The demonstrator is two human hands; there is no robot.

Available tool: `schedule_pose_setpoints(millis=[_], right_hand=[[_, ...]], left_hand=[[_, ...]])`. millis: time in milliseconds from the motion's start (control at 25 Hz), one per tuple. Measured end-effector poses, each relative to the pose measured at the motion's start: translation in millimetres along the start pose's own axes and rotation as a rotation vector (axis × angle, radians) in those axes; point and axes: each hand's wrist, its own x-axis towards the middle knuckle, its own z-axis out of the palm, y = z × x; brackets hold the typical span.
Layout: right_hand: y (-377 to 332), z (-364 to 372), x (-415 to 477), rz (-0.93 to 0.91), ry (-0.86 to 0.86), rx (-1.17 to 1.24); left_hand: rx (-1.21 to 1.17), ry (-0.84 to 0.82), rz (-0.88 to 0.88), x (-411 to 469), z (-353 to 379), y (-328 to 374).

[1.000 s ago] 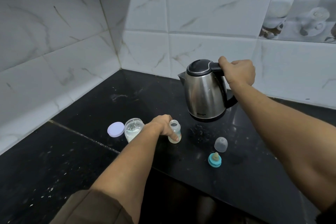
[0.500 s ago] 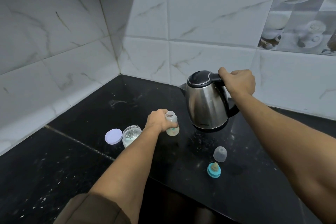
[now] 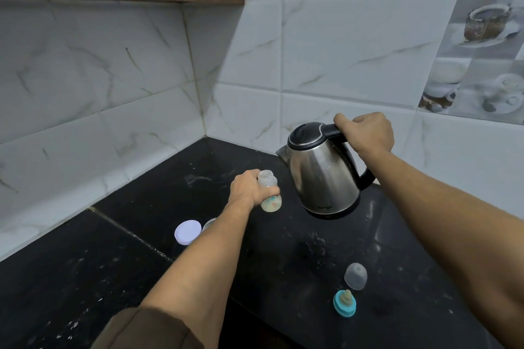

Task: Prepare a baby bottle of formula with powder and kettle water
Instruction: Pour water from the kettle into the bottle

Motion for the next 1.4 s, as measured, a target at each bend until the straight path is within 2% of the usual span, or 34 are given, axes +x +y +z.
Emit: schedule_pose_setpoints(millis=[280, 840, 1400], right_hand=[[-12, 15, 5, -0.074, -0.071, -0.041], [-25, 27, 11, -0.160, -0.066, -0.170], [-27, 33, 15, -0.309, -0.055, -0.283]], left_hand=[[0.032, 0.003, -0.007, 4, -7, 2], [0.039, 0.044, -0.003, 17, -19, 11], [0.153, -0.023, 0.048, 19, -11, 10]])
